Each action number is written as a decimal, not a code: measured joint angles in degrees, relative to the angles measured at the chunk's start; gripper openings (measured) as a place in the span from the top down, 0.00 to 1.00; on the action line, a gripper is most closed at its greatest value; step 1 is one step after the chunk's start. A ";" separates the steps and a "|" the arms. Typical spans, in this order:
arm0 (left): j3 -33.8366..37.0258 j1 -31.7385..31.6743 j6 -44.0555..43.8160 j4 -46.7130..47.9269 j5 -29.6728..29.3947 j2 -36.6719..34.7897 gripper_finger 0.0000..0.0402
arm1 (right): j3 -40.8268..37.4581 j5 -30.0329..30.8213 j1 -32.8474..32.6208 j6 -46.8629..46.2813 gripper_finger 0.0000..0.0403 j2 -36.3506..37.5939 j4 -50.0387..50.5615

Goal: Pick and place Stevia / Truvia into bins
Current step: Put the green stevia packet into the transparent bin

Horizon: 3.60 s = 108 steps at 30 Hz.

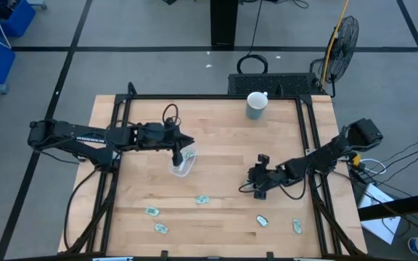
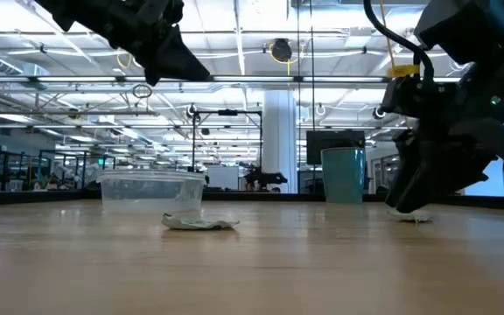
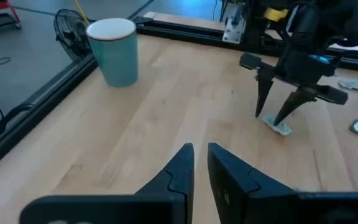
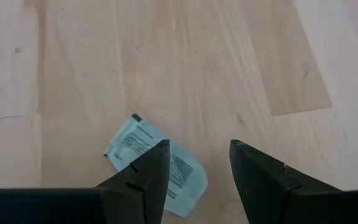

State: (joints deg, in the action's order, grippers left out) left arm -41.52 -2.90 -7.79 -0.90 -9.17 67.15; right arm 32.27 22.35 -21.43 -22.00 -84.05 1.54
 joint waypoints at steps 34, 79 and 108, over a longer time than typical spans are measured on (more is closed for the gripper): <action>0.00 0.00 -2.66 3.39 -1.44 0.02 0.87 | -13.65 4.41 1.85 13.36 0.98 -0.20 -40.43; 0.02 0.68 11.30 -24.58 4.53 19.45 0.50 | 5.25 -3.12 17.95 47.62 1.00 -13.94 -64.26; 0.00 1.04 -1.35 14.54 1.85 3.98 0.98 | 5.25 7.47 14.87 44.95 0.64 -13.92 -53.39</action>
State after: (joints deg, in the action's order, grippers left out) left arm -41.52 -1.86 -9.15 13.64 -7.32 71.14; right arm 37.52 29.82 -6.56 22.95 -97.97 -51.86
